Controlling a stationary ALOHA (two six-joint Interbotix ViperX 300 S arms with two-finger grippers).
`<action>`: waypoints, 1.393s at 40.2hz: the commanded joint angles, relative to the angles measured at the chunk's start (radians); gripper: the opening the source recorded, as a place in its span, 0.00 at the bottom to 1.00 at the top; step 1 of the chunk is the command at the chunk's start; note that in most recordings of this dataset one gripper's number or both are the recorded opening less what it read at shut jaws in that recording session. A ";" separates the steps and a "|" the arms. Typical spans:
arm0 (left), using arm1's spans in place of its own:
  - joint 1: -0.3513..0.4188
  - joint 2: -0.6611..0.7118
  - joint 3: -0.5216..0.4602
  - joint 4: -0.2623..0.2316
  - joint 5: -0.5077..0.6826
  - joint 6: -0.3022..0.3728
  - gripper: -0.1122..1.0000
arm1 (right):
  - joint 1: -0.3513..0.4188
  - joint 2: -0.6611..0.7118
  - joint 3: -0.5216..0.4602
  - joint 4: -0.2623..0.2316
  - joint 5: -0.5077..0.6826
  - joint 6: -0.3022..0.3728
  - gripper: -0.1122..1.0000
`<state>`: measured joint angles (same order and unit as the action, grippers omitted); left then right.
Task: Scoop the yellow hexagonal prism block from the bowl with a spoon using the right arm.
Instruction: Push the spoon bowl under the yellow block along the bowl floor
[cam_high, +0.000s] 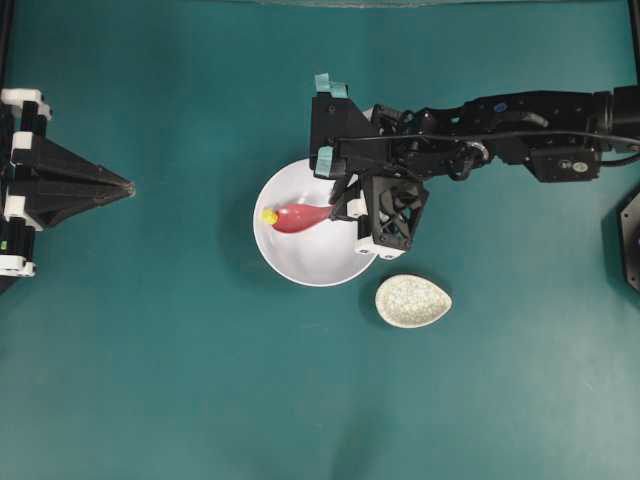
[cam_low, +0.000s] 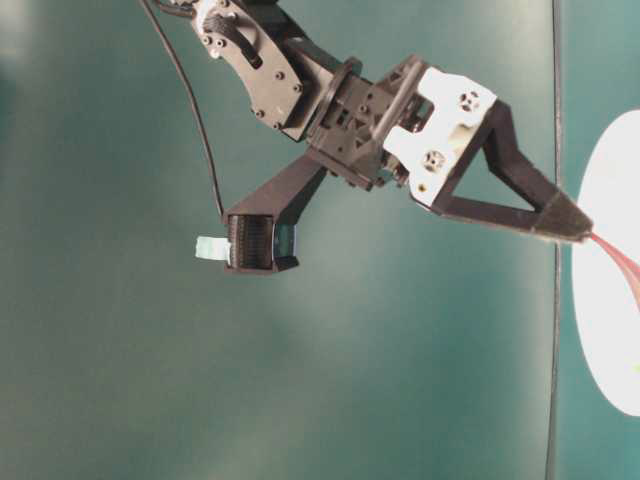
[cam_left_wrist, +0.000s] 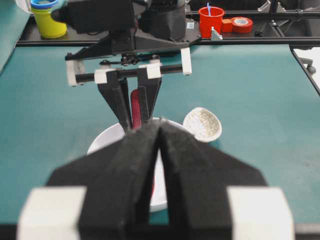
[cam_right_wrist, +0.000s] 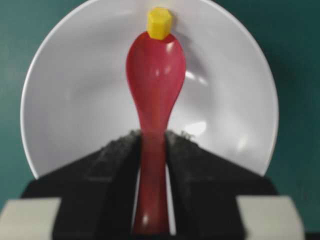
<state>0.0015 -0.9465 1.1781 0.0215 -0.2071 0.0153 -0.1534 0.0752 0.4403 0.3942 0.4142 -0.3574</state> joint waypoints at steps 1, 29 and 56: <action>0.000 0.008 -0.015 0.003 -0.002 0.002 0.16 | 0.003 -0.015 -0.025 0.002 -0.008 -0.002 0.31; 0.002 0.008 -0.017 0.003 -0.002 0.002 0.16 | 0.003 -0.035 -0.025 0.000 -0.006 -0.002 0.31; 0.000 0.008 -0.017 0.003 -0.002 0.002 0.16 | 0.002 -0.046 -0.020 0.000 -0.008 -0.002 0.31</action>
<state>0.0015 -0.9465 1.1781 0.0215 -0.2040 0.0153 -0.1519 0.0598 0.4403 0.3958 0.4142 -0.3574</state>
